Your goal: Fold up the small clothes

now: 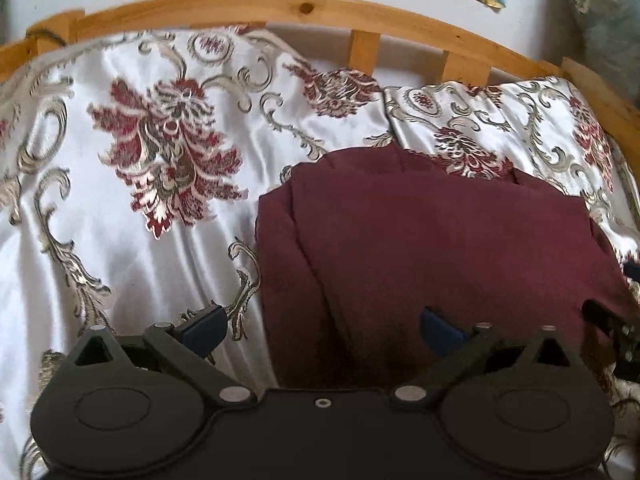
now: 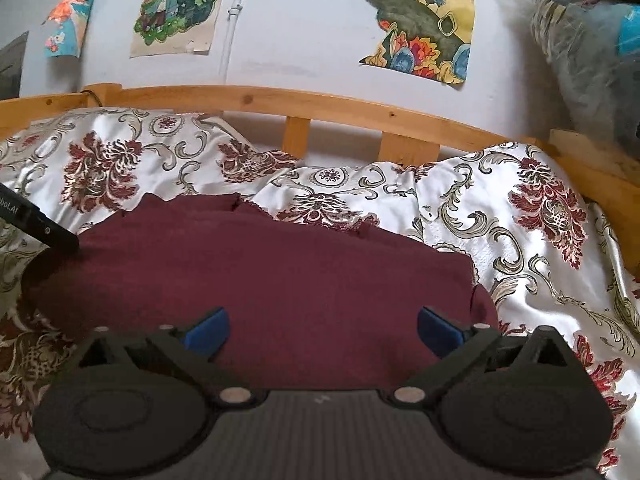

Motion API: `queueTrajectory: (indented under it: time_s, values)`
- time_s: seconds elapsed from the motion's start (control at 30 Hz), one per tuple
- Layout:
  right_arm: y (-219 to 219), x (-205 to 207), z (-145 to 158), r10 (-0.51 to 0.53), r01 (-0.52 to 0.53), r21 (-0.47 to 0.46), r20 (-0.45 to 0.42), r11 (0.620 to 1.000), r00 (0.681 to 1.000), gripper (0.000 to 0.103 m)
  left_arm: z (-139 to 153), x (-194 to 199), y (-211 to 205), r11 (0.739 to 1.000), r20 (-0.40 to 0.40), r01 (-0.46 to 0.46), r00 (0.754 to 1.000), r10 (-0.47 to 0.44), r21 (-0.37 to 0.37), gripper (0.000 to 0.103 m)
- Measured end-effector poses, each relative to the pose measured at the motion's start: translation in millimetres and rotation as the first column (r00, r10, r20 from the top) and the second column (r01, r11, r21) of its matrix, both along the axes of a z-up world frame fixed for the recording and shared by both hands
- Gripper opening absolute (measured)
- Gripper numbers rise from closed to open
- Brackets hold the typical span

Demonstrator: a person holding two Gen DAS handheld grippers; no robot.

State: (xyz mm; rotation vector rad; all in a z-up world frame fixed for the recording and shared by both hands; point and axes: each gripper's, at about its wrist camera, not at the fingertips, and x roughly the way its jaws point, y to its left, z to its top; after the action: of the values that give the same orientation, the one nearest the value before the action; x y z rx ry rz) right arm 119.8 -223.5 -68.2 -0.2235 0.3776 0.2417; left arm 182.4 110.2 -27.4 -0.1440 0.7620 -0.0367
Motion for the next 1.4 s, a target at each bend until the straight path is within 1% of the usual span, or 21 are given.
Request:
queueTrajectory:
  time_s: [0.13, 0.2, 0.3, 0.47, 0.7, 1.03, 1.13, 1.3, 1.4]
  values:
    - [9.4, 0.6, -9.0, 0.015, -0.014, -0.038, 0.011, 0.999, 1.000, 0.103, -6.3, 7.8, 6.3, 0.999, -0.020, -0.014, 1.000, 0.013, -0.036, 0.102]
    - [12.6, 0.9, -15.3, 0.024, -0.023, -0.070, 0.001, 0.997, 1.000, 0.103, -8.3, 9.6, 6.8, 0.999, -0.024, -0.013, 1.000, 0.012, -0.045, 0.102]
    - [14.6, 1.3, -23.7, 0.029, -0.030, -0.091, -0.018, 0.995, 0.999, 0.103, -11.1, 12.1, 6.0, 0.999, -0.037, -0.004, 0.999, 0.002, -0.053, 0.102]
    - [15.3, 0.0, -28.3, 0.031, -0.033, -0.094, -0.023, 0.995, 0.999, 0.103, -15.8, 19.7, 2.3, 0.999, -0.057, 0.016, 0.998, -0.017, -0.032, 0.102]
    - [9.6, 3.4, -28.8, 0.038, -0.041, -0.063, -0.044, 0.997, 0.998, 0.103, -18.6, 25.2, -1.3, 1.000, -0.067, 0.012, 0.998, -0.014, -0.027, 0.102]
    - [9.6, 2.7, -29.5, 0.035, -0.037, -0.064, -0.040, 0.997, 0.999, 0.103, -20.7, 26.8, -1.5, 1.000, -0.073, 0.016, 0.997, -0.018, -0.023, 0.102]
    - [10.5, 2.1, -29.9, 0.033, -0.036, -0.071, -0.034, 0.997, 0.999, 0.103, -21.0, 26.6, -0.9, 0.999, -0.066, 0.022, 0.998, -0.024, -0.023, 0.102]
    - [10.4, 1.7, -30.2, 0.033, -0.035, -0.070, -0.033, 0.997, 0.999, 0.103, -18.2, 24.2, -1.5, 0.998, -0.011, 0.055, 0.998, -0.055, -0.015, 0.102]
    - [9.7, 1.9, -30.3, 0.034, -0.036, -0.066, -0.035, 0.997, 0.999, 0.103, -18.9, 28.1, -1.7, 0.997, 0.002, 0.078, 0.997, -0.078, -0.012, 0.102]
